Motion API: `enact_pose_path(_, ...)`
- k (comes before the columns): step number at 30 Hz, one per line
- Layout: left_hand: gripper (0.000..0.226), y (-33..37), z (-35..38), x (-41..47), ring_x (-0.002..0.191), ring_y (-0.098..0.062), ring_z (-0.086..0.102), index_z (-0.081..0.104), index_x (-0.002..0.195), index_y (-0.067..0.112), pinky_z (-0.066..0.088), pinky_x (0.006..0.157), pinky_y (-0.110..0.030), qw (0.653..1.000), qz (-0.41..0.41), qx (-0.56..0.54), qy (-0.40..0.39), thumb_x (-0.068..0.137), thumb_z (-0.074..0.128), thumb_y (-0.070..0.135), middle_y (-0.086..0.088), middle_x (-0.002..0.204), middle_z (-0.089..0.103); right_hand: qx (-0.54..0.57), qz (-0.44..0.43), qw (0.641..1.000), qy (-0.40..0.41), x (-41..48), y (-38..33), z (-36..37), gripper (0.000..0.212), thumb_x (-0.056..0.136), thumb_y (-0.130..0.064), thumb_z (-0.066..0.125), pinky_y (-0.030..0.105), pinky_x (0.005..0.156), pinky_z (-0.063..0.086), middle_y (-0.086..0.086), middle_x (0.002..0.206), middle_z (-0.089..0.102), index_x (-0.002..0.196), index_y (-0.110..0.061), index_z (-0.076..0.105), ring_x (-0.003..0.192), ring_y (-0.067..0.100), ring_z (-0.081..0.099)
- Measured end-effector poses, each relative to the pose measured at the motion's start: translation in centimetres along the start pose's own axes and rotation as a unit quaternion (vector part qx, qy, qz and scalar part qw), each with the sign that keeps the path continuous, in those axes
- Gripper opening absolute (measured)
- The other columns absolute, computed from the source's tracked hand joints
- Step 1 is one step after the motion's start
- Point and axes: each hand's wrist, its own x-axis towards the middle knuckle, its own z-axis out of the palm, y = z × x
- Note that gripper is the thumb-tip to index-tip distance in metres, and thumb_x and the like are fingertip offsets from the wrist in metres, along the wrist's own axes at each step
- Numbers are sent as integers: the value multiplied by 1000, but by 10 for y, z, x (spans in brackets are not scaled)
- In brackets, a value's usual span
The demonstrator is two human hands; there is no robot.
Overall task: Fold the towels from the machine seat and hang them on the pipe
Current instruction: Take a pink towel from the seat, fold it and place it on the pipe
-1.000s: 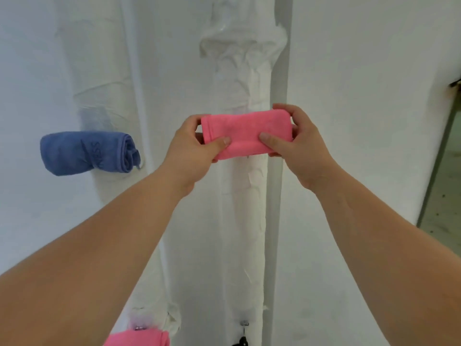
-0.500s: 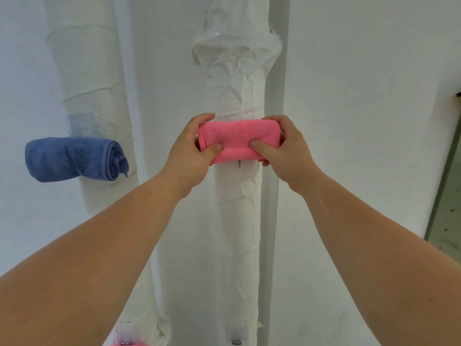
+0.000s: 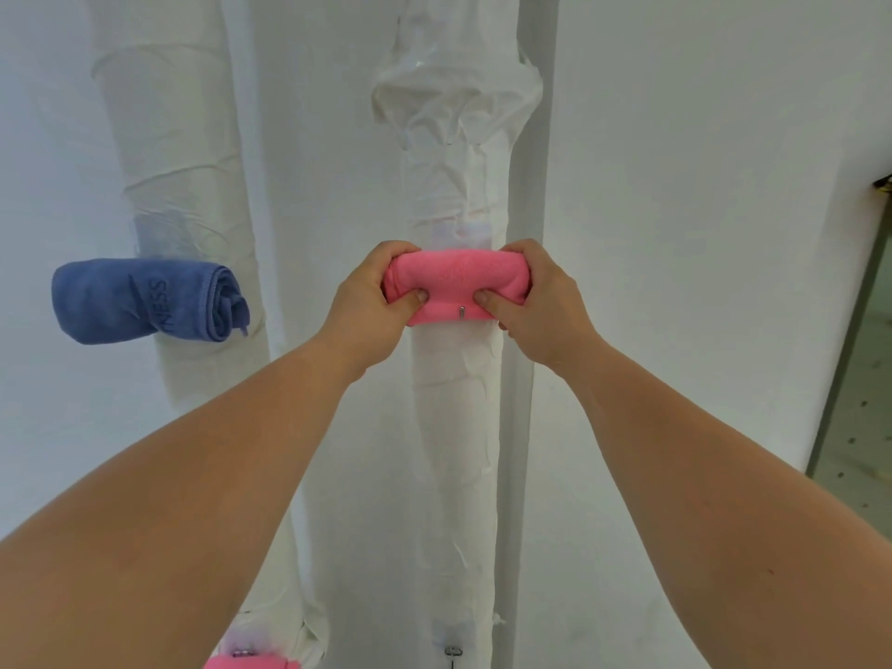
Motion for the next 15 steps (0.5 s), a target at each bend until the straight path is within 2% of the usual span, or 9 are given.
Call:
enact_pose_path(3, 43, -2, 1, -6, 99, -15, 65, 58, 116, 40, 61, 77, -34, 1000, -19, -8, -14, 91, 68, 7, 13, 106, 64, 5, 27, 1000, -12, -5, 4, 2, 34, 86, -26, 77, 30, 62, 57, -3, 89, 68, 112, -24, 54, 73, 19, 68)
enact_pose_path(7, 39, 6, 1, -5, 87, -17, 65, 57, 116, 37, 54, 63, -23, 999, -41, -9, -22, 93, 65, 6, 7, 103, 65, -1, 68, 996, -58, 0, -3, -1, 33, 88, -27, 72, 36, 66, 58, 1, 93, 68, 113, -21, 51, 71, 18, 66)
enact_pose_path(10, 38, 14, 0, -5, 93, -16, 62, 54, 120, 35, 51, 71, -28, 997, -66, 14, -31, 91, 60, 12, 5, 106, 63, 2, 103, 992, -72, 3, -11, -6, 28, 92, -36, 61, 35, 63, 53, 6, 101, 67, 112, -19, 52, 77, 22, 65)
enact_pose_path(12, 35, 19, 2, -7, 98, -14, 61, 52, 124, 35, 51, 76, -29, 996, -86, 19, -28, 92, 59, 22, 5, 110, 61, 0, 122, 991, -48, 4, -15, -4, 36, 97, -49, 53, 37, 60, 54, 8, 102, 66, 109, -16, 55, 77, 25, 69)
enact_pose_path(15, 28, 23, 5, -8, 94, -11, 60, 55, 122, 32, 51, 77, -30, 996, -67, 53, 10, 97, 60, 42, 8, 105, 60, -48, 117, 992, 5, 5, -14, 2, 47, 96, -60, 49, 49, 71, 60, 6, 98, 65, 104, -14, 54, 79, 33, 71)
